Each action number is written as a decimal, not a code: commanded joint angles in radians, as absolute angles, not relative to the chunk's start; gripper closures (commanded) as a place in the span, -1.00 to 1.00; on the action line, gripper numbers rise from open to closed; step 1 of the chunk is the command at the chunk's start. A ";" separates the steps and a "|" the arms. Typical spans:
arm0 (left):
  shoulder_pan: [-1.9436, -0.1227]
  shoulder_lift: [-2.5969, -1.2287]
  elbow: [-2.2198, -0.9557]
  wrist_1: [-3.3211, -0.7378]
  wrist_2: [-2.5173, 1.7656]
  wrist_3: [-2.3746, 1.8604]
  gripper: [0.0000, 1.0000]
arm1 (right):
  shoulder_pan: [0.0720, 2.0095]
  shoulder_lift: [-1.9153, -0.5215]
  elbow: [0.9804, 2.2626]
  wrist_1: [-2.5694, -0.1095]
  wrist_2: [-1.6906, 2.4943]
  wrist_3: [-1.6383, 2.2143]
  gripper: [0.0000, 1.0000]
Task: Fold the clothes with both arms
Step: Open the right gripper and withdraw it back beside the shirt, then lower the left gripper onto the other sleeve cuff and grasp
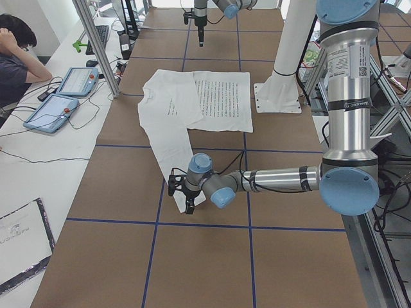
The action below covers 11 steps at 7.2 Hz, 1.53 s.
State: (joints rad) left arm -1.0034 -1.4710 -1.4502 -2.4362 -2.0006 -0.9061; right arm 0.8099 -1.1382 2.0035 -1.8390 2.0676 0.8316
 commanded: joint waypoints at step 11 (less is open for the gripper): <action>-0.996 -1.463 -1.447 -2.437 -2.014 -0.914 -0.21 | 0.807 -1.126 2.017 -1.842 2.066 0.844 -1.00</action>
State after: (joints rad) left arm -0.9949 -1.4638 -1.4433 -2.4379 -2.0126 -0.9143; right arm 0.8062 -1.1267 2.0179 -1.8429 2.0656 0.8437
